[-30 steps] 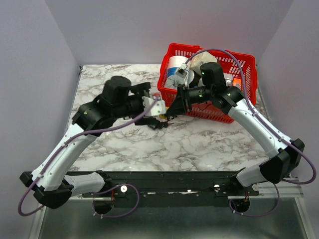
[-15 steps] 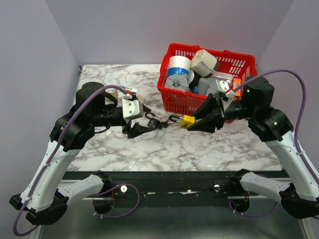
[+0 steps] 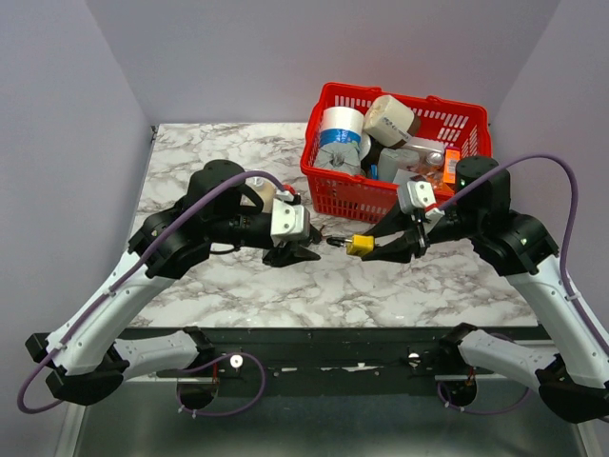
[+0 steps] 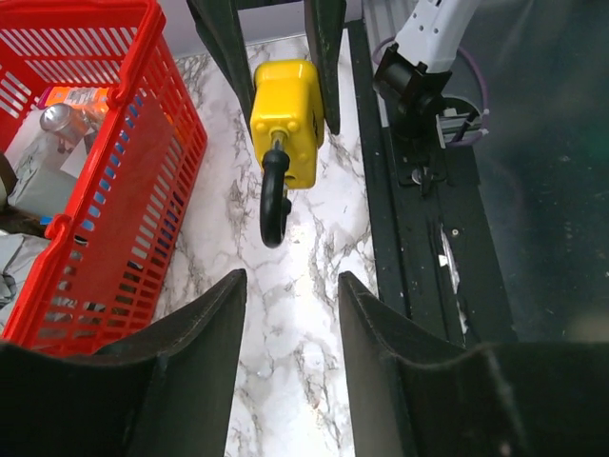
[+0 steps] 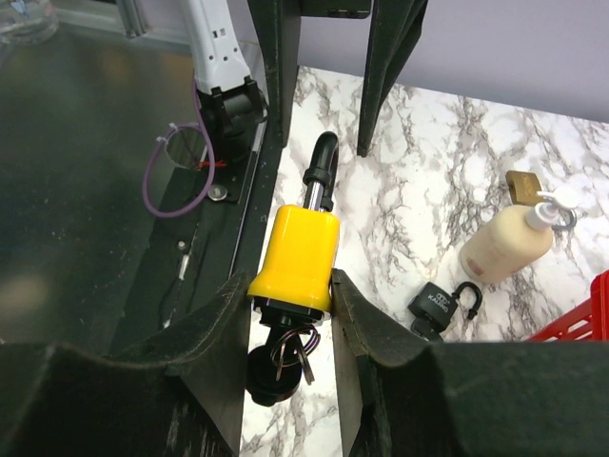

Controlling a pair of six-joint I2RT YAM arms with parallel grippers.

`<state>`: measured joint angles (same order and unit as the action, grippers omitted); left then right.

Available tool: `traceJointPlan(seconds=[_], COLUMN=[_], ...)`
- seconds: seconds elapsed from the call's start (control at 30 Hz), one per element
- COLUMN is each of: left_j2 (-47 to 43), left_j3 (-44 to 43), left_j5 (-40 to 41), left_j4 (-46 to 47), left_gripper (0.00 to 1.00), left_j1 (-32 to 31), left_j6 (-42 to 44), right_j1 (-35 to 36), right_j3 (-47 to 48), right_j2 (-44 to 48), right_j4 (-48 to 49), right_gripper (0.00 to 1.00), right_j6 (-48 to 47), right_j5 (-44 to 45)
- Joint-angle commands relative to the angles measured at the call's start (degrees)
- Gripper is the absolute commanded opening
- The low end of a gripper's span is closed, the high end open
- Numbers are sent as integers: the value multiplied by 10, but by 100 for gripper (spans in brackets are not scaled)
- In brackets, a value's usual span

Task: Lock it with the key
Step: Pick up the lock from the center of the board, then lock the lock.

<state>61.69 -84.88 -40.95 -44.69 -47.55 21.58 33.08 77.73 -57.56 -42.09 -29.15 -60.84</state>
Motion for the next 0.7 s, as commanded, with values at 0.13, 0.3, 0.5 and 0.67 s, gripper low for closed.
traceJointPlan(seconds=[0.13, 0.3, 0.5, 0.67], left_j2=[15, 16, 22, 22], left_j3=[6, 16, 15, 26], left_j5=[68, 76, 64, 54], left_j4=[28, 28, 32, 48], left_gripper=[49, 49, 40, 31], left_j1=[-46, -53, -60, -61], left_j6=[32, 46, 29, 1], right_j1=[9, 11, 15, 19], right_j3=[-13, -19, -21, -22], right_j2=[12, 13, 10, 11], right_j4=[-5, -3, 0, 3], right_gripper=[1, 1, 1, 1], right_j6=[-43, -45, -44, -43], right_j5=[-1, -1, 7, 17])
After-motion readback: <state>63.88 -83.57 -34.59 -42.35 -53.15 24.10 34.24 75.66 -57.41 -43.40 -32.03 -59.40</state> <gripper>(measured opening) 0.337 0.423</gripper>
